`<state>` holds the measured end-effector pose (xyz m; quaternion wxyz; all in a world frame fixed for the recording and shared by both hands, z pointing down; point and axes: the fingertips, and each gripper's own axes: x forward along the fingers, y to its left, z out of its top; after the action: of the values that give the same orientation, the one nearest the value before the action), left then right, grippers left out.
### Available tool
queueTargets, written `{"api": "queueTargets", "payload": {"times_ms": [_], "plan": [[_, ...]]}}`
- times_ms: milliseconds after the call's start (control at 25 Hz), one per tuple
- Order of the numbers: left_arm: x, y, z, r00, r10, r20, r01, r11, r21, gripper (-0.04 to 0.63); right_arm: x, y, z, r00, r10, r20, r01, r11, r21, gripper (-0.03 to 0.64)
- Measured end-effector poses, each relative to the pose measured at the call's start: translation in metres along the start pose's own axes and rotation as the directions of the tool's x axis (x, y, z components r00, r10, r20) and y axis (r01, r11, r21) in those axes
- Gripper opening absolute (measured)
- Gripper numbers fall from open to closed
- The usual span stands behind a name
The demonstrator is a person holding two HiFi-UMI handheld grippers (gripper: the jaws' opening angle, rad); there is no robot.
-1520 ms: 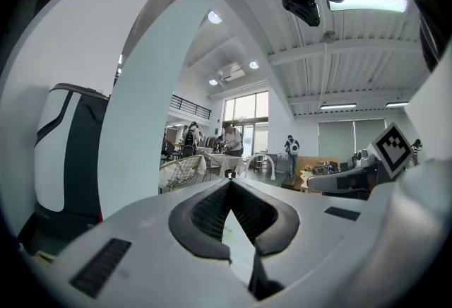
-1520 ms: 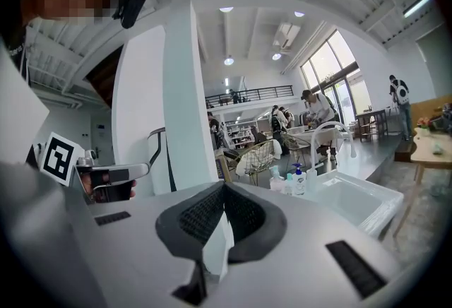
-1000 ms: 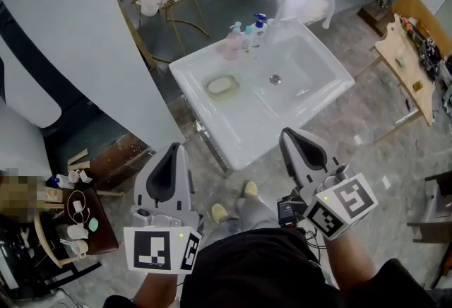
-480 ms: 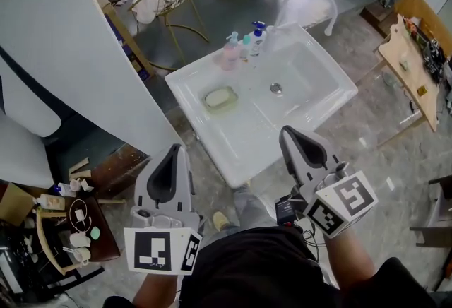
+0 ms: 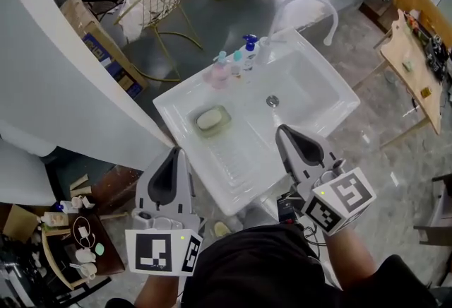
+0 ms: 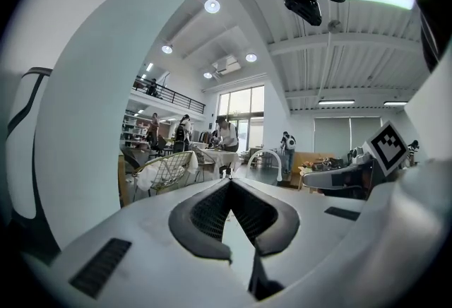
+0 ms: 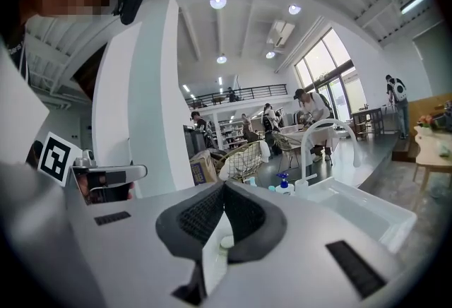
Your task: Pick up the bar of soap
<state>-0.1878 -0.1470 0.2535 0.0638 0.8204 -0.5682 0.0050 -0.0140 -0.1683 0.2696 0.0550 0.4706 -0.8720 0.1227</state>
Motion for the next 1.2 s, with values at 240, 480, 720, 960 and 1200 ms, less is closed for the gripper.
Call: {"api": "queueTargets", "payload": {"times_ms": [240,480,720,960,1200], "plan": [[0.037,0.004,0.000,1.000,-0.005,-0.025,0.005,1.000,0.002,0.003,0.026,-0.026,0.005,1.000,0.001,-0.014,-0.001,1.000,0.015,0.005],[0.062,0.004,0.000,0.999,-0.009,-0.040,0.009,1.000,0.004,0.003,0.043,-0.041,0.007,1.000,0.013,-0.028,-0.013,1.000,0.027,0.005],[0.078,0.003,0.002,0.999,-0.002,-0.050,0.003,1.000,0.010,0.003,0.054,-0.053,0.011,0.999,0.029,-0.030,-0.028,0.999,0.037,0.005],[0.093,-0.004,0.003,0.998,0.010,-0.061,-0.009,1.000,0.023,0.003,0.059,-0.070,0.012,0.998,0.049,-0.035,-0.047,0.998,0.053,0.005],[0.108,-0.012,0.001,0.997,0.031,-0.074,-0.029,0.999,0.036,0.003,0.066,-0.089,0.014,0.997,0.076,-0.030,-0.074,0.995,0.069,0.005]]}}
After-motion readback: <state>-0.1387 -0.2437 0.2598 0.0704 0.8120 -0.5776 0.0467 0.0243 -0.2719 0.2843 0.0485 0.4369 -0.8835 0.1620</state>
